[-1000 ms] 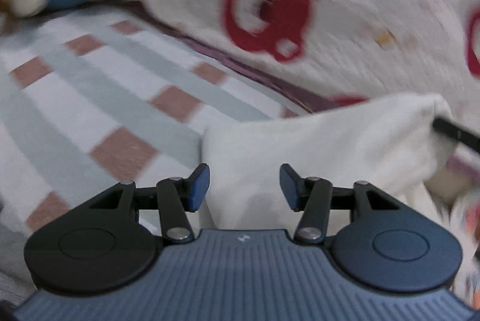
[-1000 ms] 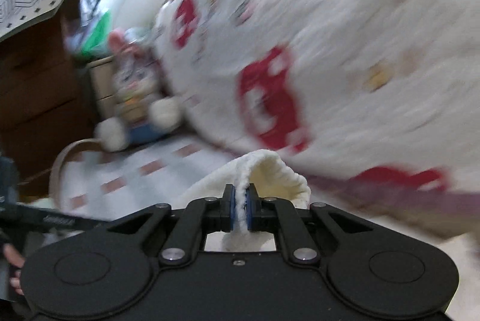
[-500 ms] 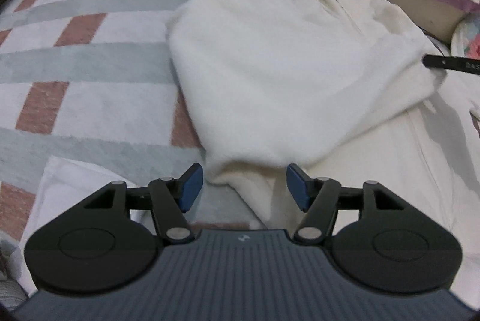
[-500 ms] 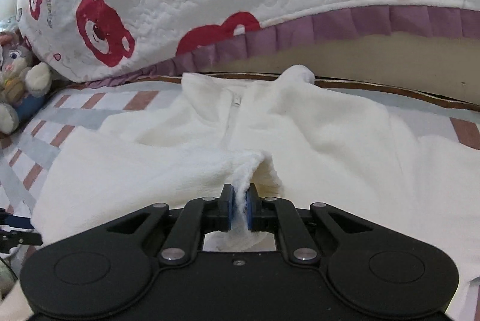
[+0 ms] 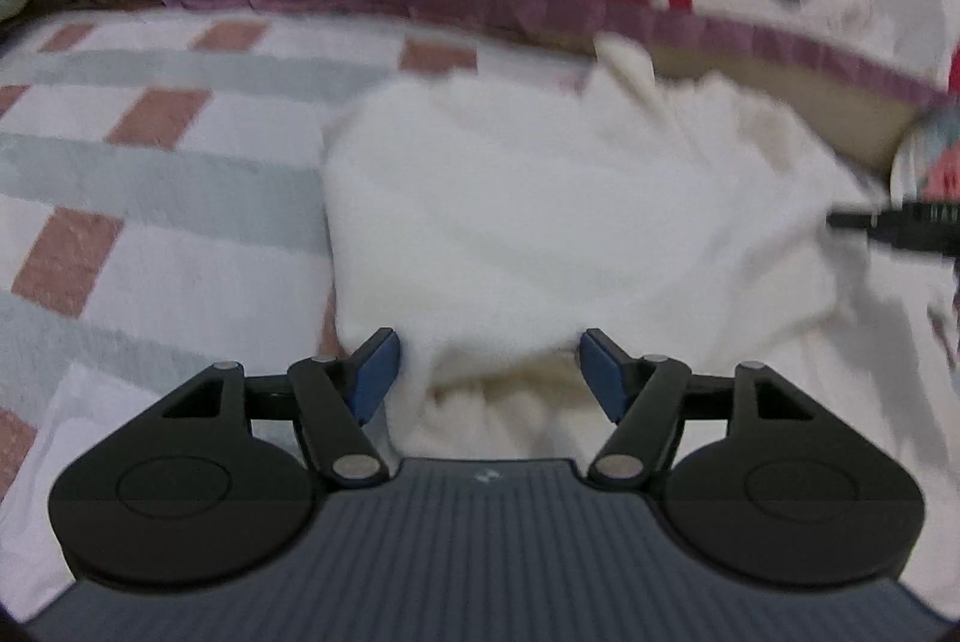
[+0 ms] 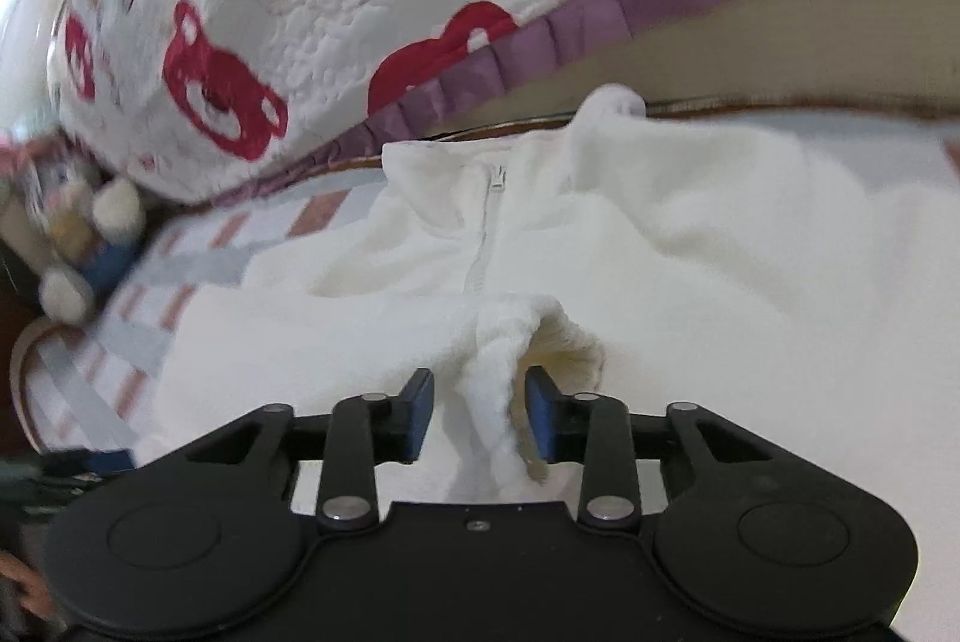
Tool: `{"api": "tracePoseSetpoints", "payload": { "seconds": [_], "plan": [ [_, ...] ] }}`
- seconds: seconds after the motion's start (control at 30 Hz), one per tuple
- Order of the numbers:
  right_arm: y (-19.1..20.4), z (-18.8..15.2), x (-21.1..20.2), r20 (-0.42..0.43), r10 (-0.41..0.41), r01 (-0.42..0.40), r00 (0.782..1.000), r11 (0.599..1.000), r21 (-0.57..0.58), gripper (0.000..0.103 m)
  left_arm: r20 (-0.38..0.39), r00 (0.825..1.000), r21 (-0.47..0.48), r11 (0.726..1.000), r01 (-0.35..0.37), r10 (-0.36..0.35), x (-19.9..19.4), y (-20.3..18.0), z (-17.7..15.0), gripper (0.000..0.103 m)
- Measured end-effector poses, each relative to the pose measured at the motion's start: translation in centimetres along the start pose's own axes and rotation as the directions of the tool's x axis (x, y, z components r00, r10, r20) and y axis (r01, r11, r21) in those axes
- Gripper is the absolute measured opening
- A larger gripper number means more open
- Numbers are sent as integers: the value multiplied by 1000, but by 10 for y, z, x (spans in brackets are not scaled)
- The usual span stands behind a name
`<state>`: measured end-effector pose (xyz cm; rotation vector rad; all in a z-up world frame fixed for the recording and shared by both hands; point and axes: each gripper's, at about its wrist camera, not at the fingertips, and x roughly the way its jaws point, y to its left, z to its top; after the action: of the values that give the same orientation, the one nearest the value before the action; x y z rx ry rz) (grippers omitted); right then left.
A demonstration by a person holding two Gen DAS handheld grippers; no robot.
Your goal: Fold clothes
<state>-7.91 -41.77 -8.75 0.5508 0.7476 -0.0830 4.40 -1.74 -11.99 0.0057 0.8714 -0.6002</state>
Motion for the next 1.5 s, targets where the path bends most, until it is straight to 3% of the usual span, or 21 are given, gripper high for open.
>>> {"api": "tracePoseSetpoints", "payload": {
  "seconds": [0.13, 0.23, 0.27, 0.33, 0.37, 0.53, 0.67, 0.7, 0.73, 0.77, 0.8, 0.87, 0.9, 1.0, 1.07, 1.1, 1.17, 1.27, 1.33, 1.47, 1.5],
  "plan": [
    [-13, 4, 9, 6, 63, -64, 998, 988, 142, 64, 74, 997, -54, 998, 18, -14, -10, 10, 6, 66],
    [-26, 11, 24, -11, 101, -95, 995, 962, 257, 67, 9, 999, -83, 995, 46, -46, -9, 13, 4, 66],
    [-29, 14, 28, -14, 106, -98, 994, 955, 280, 65, -34, 999, -73, 997, 37, -39, -7, 11, 2, 66],
    [-28, 20, 31, -5, 116, -111, 993, 958, 263, 23, -119, 993, -23, 1000, 4, -6, -3, 0, -3, 66],
    [-22, 26, 28, 8, 112, -111, 994, 967, 228, 18, -149, 989, 3, 1000, -9, 10, -2, -5, -6, 66],
    [12, 43, -7, 111, 107, -104, 988, 994, -40, 18, -222, 975, 61, 998, 19, -6, 5, -24, -16, 67],
    [10, 43, -4, 95, 24, -12, 995, 992, -125, 18, -266, 964, 67, 998, 21, -2, 13, -28, -21, 67],
    [8, 41, -1, 85, 7, 3, 996, 992, -126, 18, -259, 966, 66, 998, 12, 6, 14, -27, -22, 65],
    [6, 40, 2, 77, -7, 17, 997, 992, -126, 18, -250, 968, 65, 998, 2, 14, 14, -26, -23, 52],
    [5, 39, 2, 79, -6, 16, 997, 992, -125, 18, -230, 973, 75, 997, -9, 26, 11, -24, -24, 37],
    [5, 39, 3, 80, -5, 15, 997, 992, -123, 18, -208, 977, 85, 996, -20, 38, 8, -22, -25, 13],
    [4, 38, 2, 87, 10, 1, 996, 993, -121, 18, -172, 981, 112, 991, -66, 85, -3, -19, -28, 8],
    [6, 39, 1, 94, 23, -11, 995, 992, -127, 18, -159, 980, 131, 986, -102, 122, -12, -18, -30, 0],
    [14, 46, -5, 116, 75, -58, 990, 988, -145, 18, -115, 966, 183, 960, -210, 233, -37, -15, -38, 0],
    [19, 50, -13, 139, 118, -96, 983, 983, -155, 18, -154, 965, 82, 976, -203, 214, -48, 7, -45, 0],
    [18, 48, -14, 142, 111, -88, 984, 983, -159, 18, -170, 970, -12, 983, -181, 176, -52, 21, -48, 0],
    [17, 45, -16, 148, 96, -71, 984, 983, -166, 18, -153, 981, -95, 987, -132, 117, -54, 29, -46, 0],
    [11, 38, -12, 133, 39, -12, 990, 981, -194, 18, -134, 989, -136, 987, -82, 64, -46, 28, -40, 15],
    [6, 30, -1, 99, -40, 63, 994, 969, -238, 18, -127, 991, -134, 989, -58, 41, -37, 23, -35, 51],
    [3, 20, 7, 84, -82, 103, 993, 950, -295, 18, -113, 994, -131, 991, -10, -5, -18, 13, -26, 52],
    [2, 20, 7, 82, -79, 99, 994, 952, -290, 18, -110, 994, -121, 992, -27, 13, -13, 13, -25, 52]
  ]
}}
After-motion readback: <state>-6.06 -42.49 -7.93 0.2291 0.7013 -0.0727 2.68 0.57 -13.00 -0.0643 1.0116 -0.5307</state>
